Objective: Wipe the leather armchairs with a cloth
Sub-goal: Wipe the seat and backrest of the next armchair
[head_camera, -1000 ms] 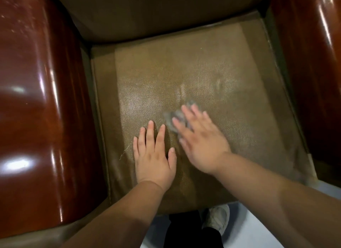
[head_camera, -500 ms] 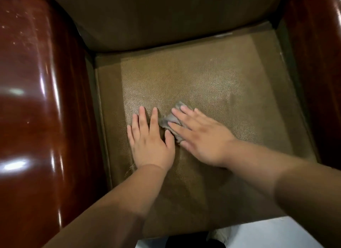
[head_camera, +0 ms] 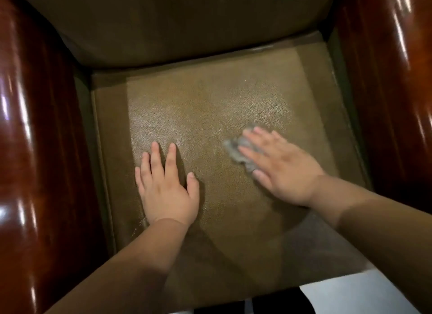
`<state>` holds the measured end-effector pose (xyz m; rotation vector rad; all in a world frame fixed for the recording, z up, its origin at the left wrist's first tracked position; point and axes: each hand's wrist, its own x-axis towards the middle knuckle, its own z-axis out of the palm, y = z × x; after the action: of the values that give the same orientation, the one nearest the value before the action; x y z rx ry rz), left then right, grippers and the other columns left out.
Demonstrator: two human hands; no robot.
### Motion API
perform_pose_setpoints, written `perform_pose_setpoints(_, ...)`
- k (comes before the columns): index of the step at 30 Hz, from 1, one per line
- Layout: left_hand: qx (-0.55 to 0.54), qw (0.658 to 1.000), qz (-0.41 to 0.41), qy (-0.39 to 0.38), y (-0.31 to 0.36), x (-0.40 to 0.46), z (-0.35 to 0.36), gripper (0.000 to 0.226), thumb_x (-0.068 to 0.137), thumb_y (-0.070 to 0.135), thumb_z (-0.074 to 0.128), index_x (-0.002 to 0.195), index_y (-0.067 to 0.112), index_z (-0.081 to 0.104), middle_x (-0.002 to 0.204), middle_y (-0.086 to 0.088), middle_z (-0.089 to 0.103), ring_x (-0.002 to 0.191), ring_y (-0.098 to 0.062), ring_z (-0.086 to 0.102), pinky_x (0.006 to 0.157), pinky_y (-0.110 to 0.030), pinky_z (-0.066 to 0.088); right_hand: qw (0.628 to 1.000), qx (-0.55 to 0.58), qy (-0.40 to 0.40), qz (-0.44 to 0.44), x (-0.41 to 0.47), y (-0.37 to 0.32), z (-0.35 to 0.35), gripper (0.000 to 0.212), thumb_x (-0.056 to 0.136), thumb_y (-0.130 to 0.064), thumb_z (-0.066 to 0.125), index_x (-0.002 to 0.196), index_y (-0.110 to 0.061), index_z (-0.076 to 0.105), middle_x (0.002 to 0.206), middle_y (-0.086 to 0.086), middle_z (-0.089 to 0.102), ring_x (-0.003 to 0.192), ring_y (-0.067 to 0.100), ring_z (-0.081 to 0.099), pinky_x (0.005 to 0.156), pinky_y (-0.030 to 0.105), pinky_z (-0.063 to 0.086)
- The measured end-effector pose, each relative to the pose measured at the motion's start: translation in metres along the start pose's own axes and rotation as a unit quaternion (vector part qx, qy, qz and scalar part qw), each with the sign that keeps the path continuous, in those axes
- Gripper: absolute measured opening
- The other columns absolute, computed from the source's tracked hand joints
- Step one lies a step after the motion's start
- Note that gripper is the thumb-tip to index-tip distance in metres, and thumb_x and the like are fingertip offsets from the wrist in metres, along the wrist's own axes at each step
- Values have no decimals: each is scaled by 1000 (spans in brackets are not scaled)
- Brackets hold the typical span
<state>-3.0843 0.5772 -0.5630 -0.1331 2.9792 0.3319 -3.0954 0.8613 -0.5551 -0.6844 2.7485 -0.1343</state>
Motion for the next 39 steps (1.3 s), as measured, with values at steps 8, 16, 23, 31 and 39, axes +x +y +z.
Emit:
perform_pose_setpoints(8,-7,999,-31,-17,7,7,-11,74,90,51,45,159,26,40,169,-11,29,155,-36,25,128,-57,18,933,109,41,341,-50,-49,9,69,104,-43,24,165,-14,14,173,18,2,160,33,-3,130,50,8)
perform_pose_setpoints(16,-5,1000,-9,-6,64,73,-10,72,93,57,40,160,31,37,173,-5,23,158,-31,19,128,-55,13,899,135,86,408,-23,58,0,71,100,-43,30,163,-8,28,171,20,13,159,36,13,128,52,17)
perform_pose_setpoints(23,11,1000,-1,-4,62,69,1,72,94,56,41,161,31,38,172,-3,27,160,-28,19,130,-53,13,994,68,-2,86,-28,10,0,69,104,-49,28,165,-17,20,173,16,4,160,33,-1,129,49,8)
perform_pose_setpoints(31,-3,998,-50,49,68,151,-10,69,91,55,43,152,23,48,162,-9,37,150,-32,30,124,-53,22,873,173,60,452,69,105,-27,78,97,-49,21,165,-11,20,172,20,6,160,34,2,130,49,5)
perform_pose_setpoints(39,17,997,-18,75,58,153,11,68,95,48,43,155,16,45,163,-13,37,151,-34,31,126,-54,22,998,32,5,63,65,81,-20,70,105,-53,20,165,-17,16,173,12,6,160,30,1,130,49,7)
